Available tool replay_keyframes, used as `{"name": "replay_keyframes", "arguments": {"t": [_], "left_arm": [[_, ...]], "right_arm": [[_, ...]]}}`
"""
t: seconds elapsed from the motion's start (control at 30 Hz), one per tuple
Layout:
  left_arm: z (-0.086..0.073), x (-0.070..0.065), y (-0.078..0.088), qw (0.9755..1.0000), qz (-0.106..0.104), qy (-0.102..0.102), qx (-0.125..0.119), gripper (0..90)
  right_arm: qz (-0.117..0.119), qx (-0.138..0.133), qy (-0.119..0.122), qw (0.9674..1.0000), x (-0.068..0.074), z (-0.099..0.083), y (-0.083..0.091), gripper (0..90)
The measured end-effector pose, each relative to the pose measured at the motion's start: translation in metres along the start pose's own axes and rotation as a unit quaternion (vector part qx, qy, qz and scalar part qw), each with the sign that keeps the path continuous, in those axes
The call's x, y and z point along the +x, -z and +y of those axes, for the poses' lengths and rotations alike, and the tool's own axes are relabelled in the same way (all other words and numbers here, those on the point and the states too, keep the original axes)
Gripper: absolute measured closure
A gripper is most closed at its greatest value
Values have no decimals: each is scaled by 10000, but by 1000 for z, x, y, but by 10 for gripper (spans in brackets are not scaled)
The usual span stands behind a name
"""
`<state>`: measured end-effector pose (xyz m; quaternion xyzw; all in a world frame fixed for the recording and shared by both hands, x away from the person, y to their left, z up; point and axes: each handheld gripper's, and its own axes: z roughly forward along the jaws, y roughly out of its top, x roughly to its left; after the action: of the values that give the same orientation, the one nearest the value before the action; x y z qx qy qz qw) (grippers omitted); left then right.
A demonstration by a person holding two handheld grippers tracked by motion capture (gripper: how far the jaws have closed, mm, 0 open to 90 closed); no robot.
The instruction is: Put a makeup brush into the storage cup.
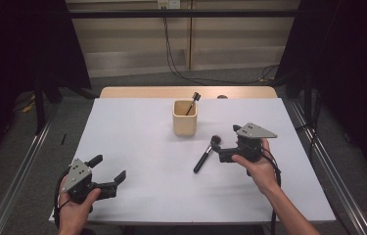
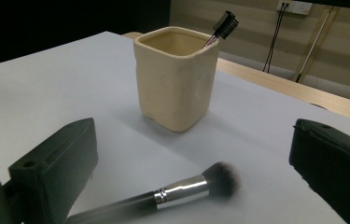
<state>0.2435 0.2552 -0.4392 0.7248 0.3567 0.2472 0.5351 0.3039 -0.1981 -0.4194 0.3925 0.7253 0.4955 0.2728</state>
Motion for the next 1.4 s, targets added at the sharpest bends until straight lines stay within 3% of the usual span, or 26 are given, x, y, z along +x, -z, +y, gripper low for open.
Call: {"name": "replay_keyframes", "arguments": {"t": [0.4,0.77,0.8,1.1,1.17,1.4], "left_arm": [[0,3,1,10000,18,23,0,39],[0,4,2,10000,26,-41,52,39],[0,4,2,10000,43,-36,43,39],[0,6,3,10000,52,-18,51,39],[0,6,2,10000,53,-18,57,39],[-1,8,2,9999,105,30,75,39]], "right_arm": [[-203,294,-8,9994,-6,13,-32,9],[-327,480,-53,9983,-11,18,-42,8],[-339,642,-69,9973,-13,20,-45,9],[-411,921,-152,9948,-16,24,-50,22],[-337,1024,-239,9939,-17,24,-51,25],[-349,1484,-423,9874,-18,25,-58,28]]}}
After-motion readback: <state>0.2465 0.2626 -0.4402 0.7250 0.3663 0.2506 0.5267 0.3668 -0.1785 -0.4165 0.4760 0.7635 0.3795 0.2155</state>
